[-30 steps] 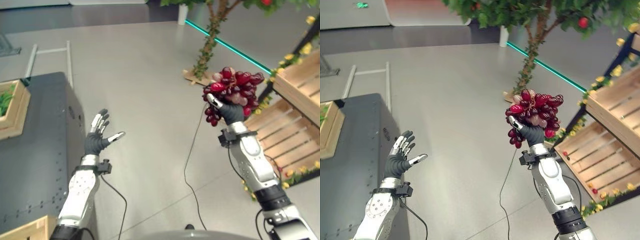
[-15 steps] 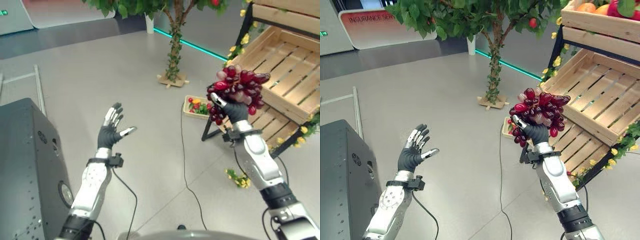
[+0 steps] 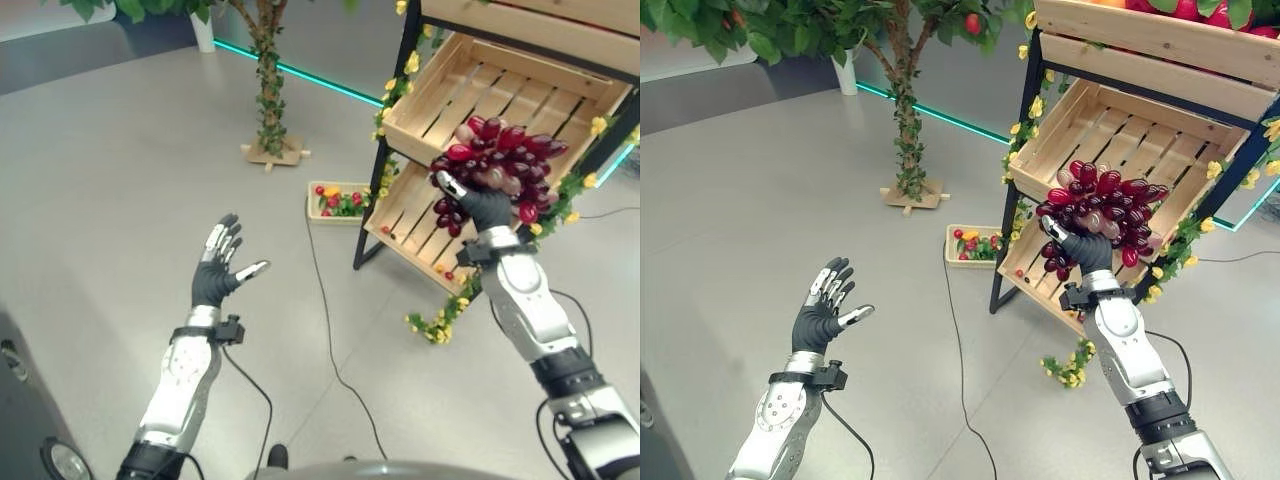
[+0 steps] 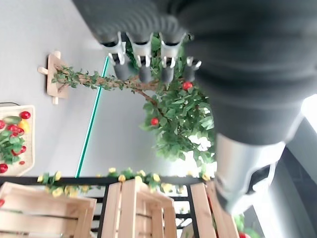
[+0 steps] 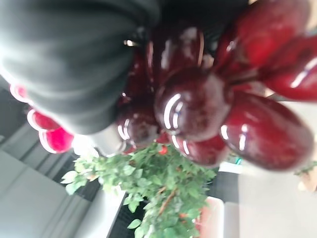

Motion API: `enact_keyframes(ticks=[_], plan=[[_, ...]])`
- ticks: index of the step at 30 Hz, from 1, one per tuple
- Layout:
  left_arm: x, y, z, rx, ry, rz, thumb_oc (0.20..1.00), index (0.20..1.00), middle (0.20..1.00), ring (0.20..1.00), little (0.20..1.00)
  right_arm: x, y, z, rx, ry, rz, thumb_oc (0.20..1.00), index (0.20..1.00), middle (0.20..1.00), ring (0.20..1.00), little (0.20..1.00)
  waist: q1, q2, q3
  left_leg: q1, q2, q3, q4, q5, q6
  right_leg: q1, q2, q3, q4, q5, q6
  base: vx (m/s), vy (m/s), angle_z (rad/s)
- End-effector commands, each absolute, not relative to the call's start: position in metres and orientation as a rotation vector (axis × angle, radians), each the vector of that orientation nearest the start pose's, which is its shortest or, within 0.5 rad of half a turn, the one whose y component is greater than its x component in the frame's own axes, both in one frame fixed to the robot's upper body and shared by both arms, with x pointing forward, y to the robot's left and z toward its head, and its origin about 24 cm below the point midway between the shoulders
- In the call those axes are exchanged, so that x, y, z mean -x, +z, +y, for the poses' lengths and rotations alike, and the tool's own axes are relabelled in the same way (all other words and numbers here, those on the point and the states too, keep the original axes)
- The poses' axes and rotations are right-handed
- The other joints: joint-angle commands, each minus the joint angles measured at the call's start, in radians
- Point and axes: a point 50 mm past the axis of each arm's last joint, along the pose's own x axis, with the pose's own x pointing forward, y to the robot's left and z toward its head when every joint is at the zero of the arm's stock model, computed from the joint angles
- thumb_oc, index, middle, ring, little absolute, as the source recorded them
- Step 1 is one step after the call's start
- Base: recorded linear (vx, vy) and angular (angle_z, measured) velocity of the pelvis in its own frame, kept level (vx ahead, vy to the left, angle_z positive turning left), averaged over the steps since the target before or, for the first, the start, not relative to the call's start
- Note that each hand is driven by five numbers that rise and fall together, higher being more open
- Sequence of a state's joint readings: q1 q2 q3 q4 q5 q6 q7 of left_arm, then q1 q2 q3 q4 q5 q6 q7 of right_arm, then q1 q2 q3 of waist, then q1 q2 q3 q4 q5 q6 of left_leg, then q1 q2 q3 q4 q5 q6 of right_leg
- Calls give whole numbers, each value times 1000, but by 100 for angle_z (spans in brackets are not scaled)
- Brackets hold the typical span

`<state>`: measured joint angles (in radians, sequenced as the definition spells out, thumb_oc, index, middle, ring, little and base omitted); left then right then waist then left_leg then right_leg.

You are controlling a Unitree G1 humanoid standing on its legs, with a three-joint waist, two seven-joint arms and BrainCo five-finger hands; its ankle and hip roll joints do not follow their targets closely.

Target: Pick up the fruits from the basket on one side to the basket on the other side

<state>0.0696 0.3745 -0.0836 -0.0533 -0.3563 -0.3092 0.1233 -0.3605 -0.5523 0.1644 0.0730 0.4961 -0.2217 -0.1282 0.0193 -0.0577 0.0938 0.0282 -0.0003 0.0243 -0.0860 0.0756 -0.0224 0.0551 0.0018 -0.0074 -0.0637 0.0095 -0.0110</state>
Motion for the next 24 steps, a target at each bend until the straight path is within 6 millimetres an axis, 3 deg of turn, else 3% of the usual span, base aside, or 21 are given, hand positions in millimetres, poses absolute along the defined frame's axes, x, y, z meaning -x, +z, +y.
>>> enact_keyframes(ticks=[1, 5, 6, 8, 9, 10, 11, 14, 15, 16, 18, 20, 23, 24], plan=[[-228, 85, 213, 19, 48, -324, 1000, 1000, 1000, 1000, 1000, -310, 181, -205, 42, 58, -541, 200, 200, 200, 200, 200, 54, -32, -75, 9, -26, 5, 14, -63, 14, 22, -31, -2, -2, -2, 101, 35, 153, -6], [-229, 88, 214, -2, 39, -331, 1000, 1000, 1000, 1000, 1000, -309, 177, -209, 37, 35, -525, 200, 200, 200, 200, 200, 59, -29, -74, 6, -41, 4, 7, -72, 34, -9, -44, 16, 52, -15, 114, 17, 137, -19], [-232, 93, 216, -4, 45, -348, 1000, 1000, 1000, 1000, 1000, -311, 176, -206, 28, 29, -527, 200, 200, 200, 200, 200, 63, -22, -52, 7, -43, 2, 13, -78, 49, -81, -37, 14, 198, -28, 127, -26, 130, -16], [-232, 93, 216, -4, 45, -349, 1000, 1000, 1000, 1000, 1000, -311, 177, -206, 28, 29, -528, 200, 200, 200, 200, 200, 66, -24, -54, 3, -44, 6, 13, -78, 50, -94, -38, 18, 216, -36, 128, -46, 68, -31], [-236, 98, 215, -18, 36, -373, 1000, 1000, 1000, 1000, 1000, -313, 176, -203, 10, 26, -528, 200, 200, 200, 200, 200, 63, -20, -17, 7, -40, 16, 25, -83, 56, -172, -45, -14, 358, 6, 165, -56, 53, -30], [-236, 98, 215, -18, 36, -374, 1000, 1000, 1000, 1000, 1000, -313, 176, -203, 10, 26, -528, 200, 200, 200, 200, 200, 63, -20, -18, 5, -41, 17, 25, -83, 56, -175, -46, -14, 361, 5, 165, -36, 71, -37], [-239, 103, 215, -31, 31, -397, 1000, 1000, 1000, 1000, 1000, -316, 178, -202, 1, 18, -533, 200, 200, 200, 200, 200, 62, -16, 3, 29, -32, 33, 22, -97, 49, -249, -92, -97, 366, 52, 174, 76, -2, -35], [-241, 111, 214, -14, 22, -434, 1000, 1000, 1000, 1000, 1000, -317, 186, -206, 17, 1, -558, 200, 200, 200, 200, 200, 39, -5, 3, 62, -25, 25, 2, -115, 27, -281, -132, -155, 203, 75, 159, 178, -31, -27], [-241, 111, 214, -13, 22, -434, 1000, 1000, 1000, 1000, 1000, -317, 186, -206, 17, 1, -558, 200, 200, 200, 200, 200, 37, -2, 3, 63, -22, 23, 2, -116, 27, -274, -129, -158, 192, 80, 158, 285, -99, 4], [-243, 115, 212, -4, 5, -448, 1000, 1000, 1000, 1000, 1000, -315, 191, -212, 29, -28, -581, 200, 200, 200, 200, 200, 13, 0, 12, 91, -19, 6, -1, -137, 13, -326, -124, -141, 85, 130, 165, 298, -106, 20], [-246, 116, 207, -4, -12, -453, 1000, 1000, 1000, 1000, 1000, -311, 193, -215, 46, -49, -600, 200, 200, 200, 200, 200, 1, 3, 9, 116, -9, -9, -1, -162, 5, -331, -128, -113, 72, 151, 178, 359, -163, 33], [-246, 114, 203, 5, -28, -448, 1000, 1000, 1000, 1000, 1000, -307, 194, -218, 67, -46, -606, 200, 200, 200, 200, 200, -1, -8, -9, 147, -8, -15, 12, -200, -3, -293, -125, -119, 74, 150, 164, 337, -208, 54], [-245, 110, 201, 14, -28, -433, 1000, 1000, 1000, 1000, 1000, -304, 195, -221, 87, -40, -611, 200, 200, 200, 200, 200, -11, -4, -31, 143, 16, -17, 114, -241, -19, -264, -111, -139, 85, 130, 141, 274, -229, 55], [-243, 105, 199, 42, -25, -415, 1000, 1000, 1000, 1000, 1000, -298, 201, -221, 96, -24, -641, 200, 200, 200, 200, 200, -16, 3, -29, 54, 42, -15, 368, -170, -63, -197, -70, -138, 88, 90, 96, 152, -209, 40]])
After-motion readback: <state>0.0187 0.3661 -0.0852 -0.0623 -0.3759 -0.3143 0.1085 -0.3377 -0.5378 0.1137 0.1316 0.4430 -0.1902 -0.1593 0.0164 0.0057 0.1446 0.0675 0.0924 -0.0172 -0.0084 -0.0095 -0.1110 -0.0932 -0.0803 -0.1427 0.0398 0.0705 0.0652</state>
